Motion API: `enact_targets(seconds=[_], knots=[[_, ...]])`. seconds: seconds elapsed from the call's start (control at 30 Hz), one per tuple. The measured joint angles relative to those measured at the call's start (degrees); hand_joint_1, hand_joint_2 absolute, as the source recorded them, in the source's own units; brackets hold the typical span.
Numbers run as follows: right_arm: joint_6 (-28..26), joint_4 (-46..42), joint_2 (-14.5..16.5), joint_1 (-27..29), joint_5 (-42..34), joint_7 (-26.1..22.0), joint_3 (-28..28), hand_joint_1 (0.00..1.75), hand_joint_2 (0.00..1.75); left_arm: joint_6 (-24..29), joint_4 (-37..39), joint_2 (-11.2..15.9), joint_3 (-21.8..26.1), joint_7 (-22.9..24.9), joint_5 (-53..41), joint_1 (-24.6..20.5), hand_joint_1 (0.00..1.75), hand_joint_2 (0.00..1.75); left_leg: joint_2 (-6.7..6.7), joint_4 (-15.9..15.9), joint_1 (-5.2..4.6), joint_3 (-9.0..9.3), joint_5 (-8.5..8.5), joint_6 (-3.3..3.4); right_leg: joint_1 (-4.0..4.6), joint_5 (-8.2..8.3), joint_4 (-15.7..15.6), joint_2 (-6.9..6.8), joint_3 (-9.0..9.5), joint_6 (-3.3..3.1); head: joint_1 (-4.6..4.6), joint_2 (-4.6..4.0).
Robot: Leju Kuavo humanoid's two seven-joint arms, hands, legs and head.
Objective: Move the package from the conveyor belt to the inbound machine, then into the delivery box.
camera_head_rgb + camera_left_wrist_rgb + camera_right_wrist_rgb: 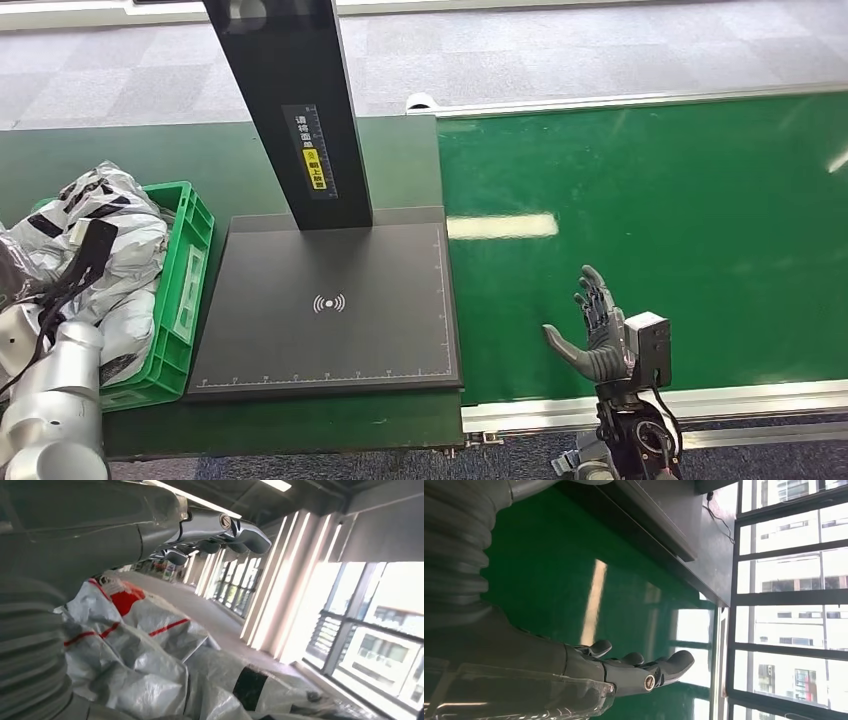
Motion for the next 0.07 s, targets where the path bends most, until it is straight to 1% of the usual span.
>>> enact_targets(seconds=[0.03, 0.07], knots=[[0.0, 0.02, -0.02, -0.04, -0.01, -0.18, 0.04, 0.0, 1.75, 0.0, -1.8, -0.7, 0.88, -2.15, -0.07, 0.16, 0.0, 1.75, -0.05, 0.0, 0.0, -0.02, 0.0, 0.0, 0.0, 0.0, 0.0, -0.05, 0.0, 0.0, 0.01, 0.0], [0.0, 0.03, -0.04, -0.06, -0.01, -0.28, 0.06, 0.0, 1.75, 0.0, -2.74, -1.07, 1.35, -3.27, -0.09, 0.22, 0.0, 1.75, -0.08, 0.0, 0.0, -0.03, 0.01, 0.0, 0.0, 0.0, 0.0, -0.08, 0.0, 0.0, 0.0, 0.0]])
